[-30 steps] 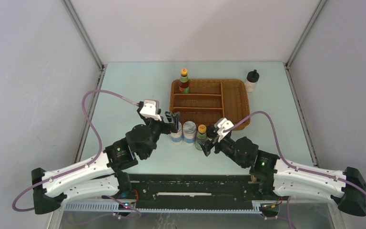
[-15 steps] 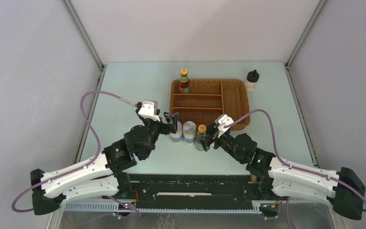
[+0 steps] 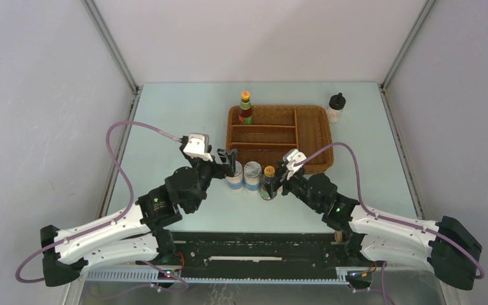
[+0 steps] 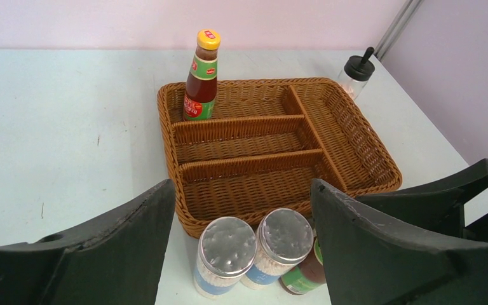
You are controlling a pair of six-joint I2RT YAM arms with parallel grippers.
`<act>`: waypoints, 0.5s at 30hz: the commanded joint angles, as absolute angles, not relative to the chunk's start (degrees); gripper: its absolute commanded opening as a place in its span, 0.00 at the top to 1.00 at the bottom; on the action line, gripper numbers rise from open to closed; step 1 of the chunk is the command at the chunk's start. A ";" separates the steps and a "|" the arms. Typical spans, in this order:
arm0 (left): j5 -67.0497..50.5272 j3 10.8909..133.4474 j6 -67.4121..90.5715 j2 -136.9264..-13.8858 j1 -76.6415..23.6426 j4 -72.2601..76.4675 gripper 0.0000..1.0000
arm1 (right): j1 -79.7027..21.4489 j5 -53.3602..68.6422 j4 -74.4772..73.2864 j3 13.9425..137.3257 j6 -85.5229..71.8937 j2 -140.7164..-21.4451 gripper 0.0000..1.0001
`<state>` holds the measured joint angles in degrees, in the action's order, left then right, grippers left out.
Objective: Organize the condiment bottles
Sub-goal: Pick up the bottle from the center of the board.
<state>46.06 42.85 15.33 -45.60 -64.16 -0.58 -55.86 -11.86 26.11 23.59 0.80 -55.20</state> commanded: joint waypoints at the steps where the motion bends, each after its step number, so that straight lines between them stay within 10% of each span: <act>1: 47.64 41.29 14.11 -45.34 -64.51 1.43 0.18 | -54.81 -10.02 30.89 23.21 -0.90 -56.62 0.13; 15: 47.90 41.05 13.19 -45.38 -64.51 2.27 0.18 | -52.68 -7.32 34.27 23.23 -1.97 -60.78 0.23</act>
<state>46.39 42.85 14.48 -45.65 -64.16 -0.51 -53.41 -8.40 30.28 23.59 -0.86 -60.25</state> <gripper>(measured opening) 0.820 0.791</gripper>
